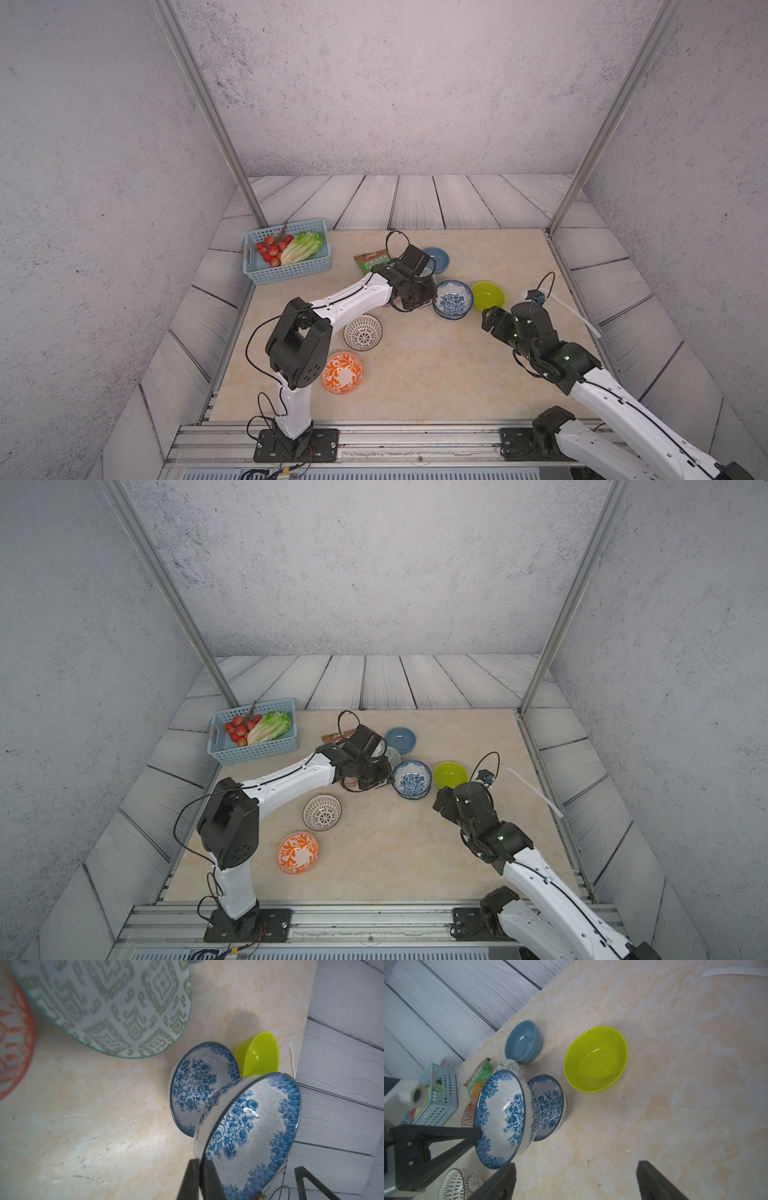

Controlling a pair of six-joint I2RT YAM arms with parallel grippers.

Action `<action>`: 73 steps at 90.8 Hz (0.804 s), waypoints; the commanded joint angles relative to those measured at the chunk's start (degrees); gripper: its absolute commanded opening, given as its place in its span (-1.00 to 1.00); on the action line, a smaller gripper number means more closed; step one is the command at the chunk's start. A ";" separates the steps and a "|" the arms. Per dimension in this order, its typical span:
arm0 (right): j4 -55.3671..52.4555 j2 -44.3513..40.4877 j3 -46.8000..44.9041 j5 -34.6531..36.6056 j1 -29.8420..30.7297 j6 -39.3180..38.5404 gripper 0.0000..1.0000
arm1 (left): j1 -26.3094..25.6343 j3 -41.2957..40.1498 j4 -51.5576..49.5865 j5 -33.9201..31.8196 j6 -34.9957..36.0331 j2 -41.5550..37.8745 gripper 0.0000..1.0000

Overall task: Stack the bowls
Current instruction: Place the bowl on the bowl.

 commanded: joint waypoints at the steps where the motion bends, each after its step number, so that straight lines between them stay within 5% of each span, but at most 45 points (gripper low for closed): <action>1: 0.78 -0.71 -0.87 -0.33 -0.15 0.48 0.84 | -0.14 0.12 4.25 -0.88 -0.19 0.12 -1.00; 73: 1.57 -1.32 -1.49 -0.82 -0.15 0.31 0.84 | -0.15 -0.20 6.86 -4.32 1.26 5.09 -1.00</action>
